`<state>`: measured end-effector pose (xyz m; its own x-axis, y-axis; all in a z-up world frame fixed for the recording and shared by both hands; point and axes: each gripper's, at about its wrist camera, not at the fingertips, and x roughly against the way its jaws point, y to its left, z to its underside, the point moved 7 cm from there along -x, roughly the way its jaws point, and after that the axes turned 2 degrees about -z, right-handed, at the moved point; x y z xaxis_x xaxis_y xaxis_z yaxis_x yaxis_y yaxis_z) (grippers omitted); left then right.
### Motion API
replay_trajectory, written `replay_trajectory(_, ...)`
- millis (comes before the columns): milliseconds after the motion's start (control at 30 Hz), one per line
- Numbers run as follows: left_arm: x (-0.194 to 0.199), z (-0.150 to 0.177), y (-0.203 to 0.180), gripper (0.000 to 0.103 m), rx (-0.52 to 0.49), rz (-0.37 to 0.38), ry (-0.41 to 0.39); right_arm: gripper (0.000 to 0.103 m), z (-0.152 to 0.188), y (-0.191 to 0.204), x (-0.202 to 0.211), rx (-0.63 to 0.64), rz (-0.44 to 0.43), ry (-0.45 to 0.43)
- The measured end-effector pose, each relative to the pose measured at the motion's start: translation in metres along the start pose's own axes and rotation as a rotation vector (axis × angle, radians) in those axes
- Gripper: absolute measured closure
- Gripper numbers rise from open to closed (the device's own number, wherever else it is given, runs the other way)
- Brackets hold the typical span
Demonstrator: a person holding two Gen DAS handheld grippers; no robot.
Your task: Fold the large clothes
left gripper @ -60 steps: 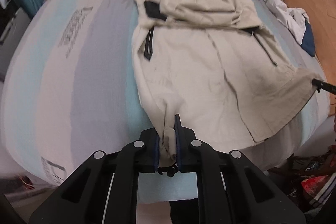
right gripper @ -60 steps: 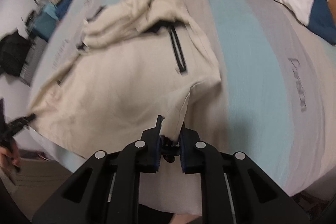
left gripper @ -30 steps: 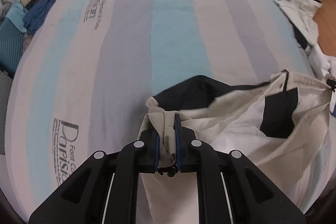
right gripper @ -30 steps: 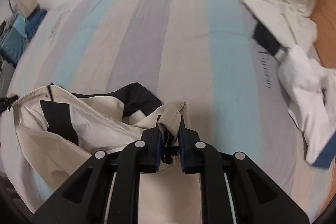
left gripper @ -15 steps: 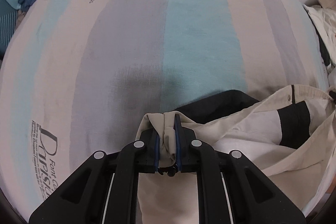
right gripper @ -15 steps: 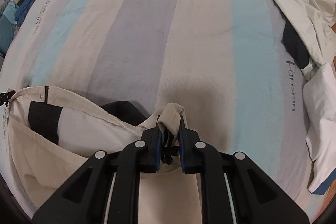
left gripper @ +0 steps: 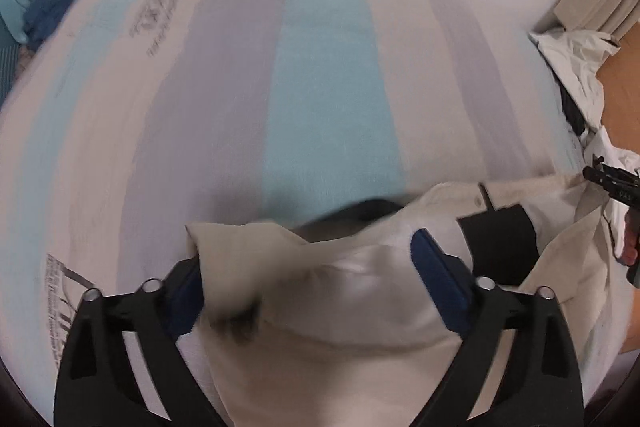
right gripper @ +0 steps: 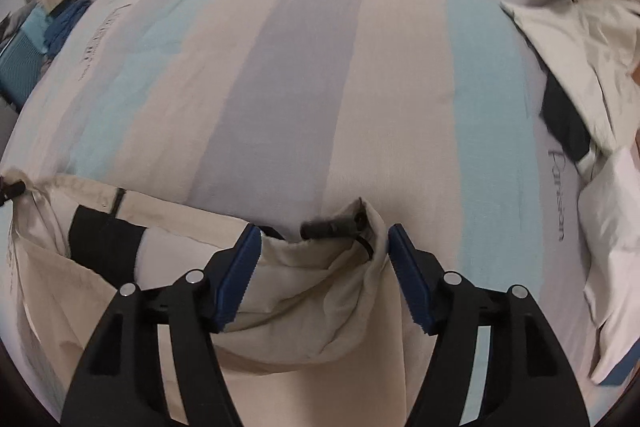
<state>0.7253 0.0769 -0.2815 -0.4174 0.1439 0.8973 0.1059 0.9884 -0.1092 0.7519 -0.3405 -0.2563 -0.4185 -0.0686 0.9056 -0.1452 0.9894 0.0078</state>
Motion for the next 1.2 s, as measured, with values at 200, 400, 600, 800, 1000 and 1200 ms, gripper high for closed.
replay_trajectory(200, 0.037, -0.025, -0.002, 0.006, -0.018, -0.059, -0.113, 0.040, -0.015, 0.010, 0.035, 0.028, -0.032, -0.077)
replay_trajectory(400, 0.048, -0.016, -0.051, 0.006, -0.218, -0.035, -0.117, 0.032, -0.015, 0.035, 0.070, 0.178, -0.061, -0.130)
replay_trajectory(600, 0.021, -0.001, -0.097, 0.006, -0.383, 0.090, -0.051, 0.029, 0.002, 0.063, 0.071, 0.369, -0.123, -0.061)
replay_trajectory(800, 0.001, 0.006, -0.139, 0.006, -0.538, 0.268, 0.012, 0.029, 0.018, 0.081, 0.046, 0.545, -0.209, 0.078)
replay_trajectory(1000, -0.025, 0.019, -0.165, 0.006, -0.712, 0.431, 0.145, 0.029, 0.028, 0.100, 0.015, 0.701, -0.316, 0.240)
replay_trajectory(1200, -0.053, 0.028, -0.169, 0.015, -0.773, 0.448, 0.218, 0.032, 0.034, 0.108, -0.015, 0.754, -0.381, 0.328)
